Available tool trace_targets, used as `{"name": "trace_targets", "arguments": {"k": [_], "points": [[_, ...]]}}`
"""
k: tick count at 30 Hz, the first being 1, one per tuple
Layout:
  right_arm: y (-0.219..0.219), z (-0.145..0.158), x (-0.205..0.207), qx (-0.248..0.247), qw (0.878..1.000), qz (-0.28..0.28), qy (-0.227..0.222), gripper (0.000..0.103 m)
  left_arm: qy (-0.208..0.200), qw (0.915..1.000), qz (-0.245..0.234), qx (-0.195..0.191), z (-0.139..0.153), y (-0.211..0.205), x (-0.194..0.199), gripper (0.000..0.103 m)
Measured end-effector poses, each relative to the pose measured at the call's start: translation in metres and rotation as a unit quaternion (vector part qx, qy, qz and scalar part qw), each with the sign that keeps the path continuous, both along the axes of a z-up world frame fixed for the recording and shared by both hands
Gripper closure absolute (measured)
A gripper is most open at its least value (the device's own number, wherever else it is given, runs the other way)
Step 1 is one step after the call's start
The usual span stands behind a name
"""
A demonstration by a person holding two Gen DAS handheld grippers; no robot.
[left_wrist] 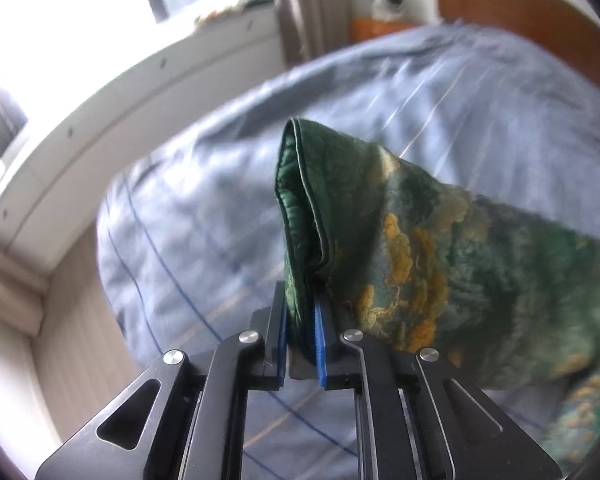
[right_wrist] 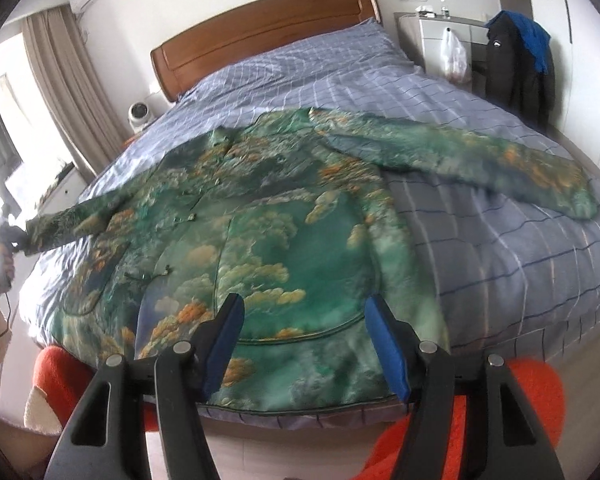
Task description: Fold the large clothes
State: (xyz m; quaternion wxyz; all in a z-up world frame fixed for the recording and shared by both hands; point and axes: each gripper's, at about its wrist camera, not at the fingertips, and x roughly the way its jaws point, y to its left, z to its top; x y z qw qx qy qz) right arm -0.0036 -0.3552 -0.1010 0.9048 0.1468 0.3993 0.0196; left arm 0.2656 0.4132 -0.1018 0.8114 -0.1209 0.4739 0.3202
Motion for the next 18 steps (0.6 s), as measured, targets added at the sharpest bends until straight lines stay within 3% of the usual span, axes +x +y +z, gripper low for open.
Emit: {"name": "trace_targets", "arguments": {"k": [3, 8, 11, 13, 15, 18], "points": [[0.005, 0.001, 0.001, -0.007, 1.000, 0.004, 0.010, 0.041, 0.016, 0.9991, 0.027, -0.030, -0.041, 0.012, -0.001, 0.094], [0.002, 0.001, 0.000, -0.027, 0.999, -0.004, 0.022, 0.041, 0.026, 0.9993, 0.025, -0.013, -0.061, 0.007, 0.014, 0.092], [-0.008, -0.003, 0.001, -0.021, 0.999, -0.021, 0.029, 0.041, 0.031, 0.9992, 0.022, 0.014, -0.046, -0.002, 0.003, 0.072], [-0.015, -0.008, 0.001, -0.013, 0.999, -0.034, 0.034, 0.041, 0.018, 0.9994, 0.013, 0.026, -0.031, -0.008, -0.020, 0.041], [-0.020, -0.011, 0.002, -0.013, 0.998, -0.044, 0.037, 0.040, -0.016, 0.9996, -0.008, 0.024, -0.010, -0.019, -0.042, 0.022], [-0.028, -0.016, 0.006, -0.018, 0.998, -0.054, 0.039, 0.034, -0.056, 0.9960, -0.069, -0.002, 0.013, -0.049, -0.065, 0.015]]}}
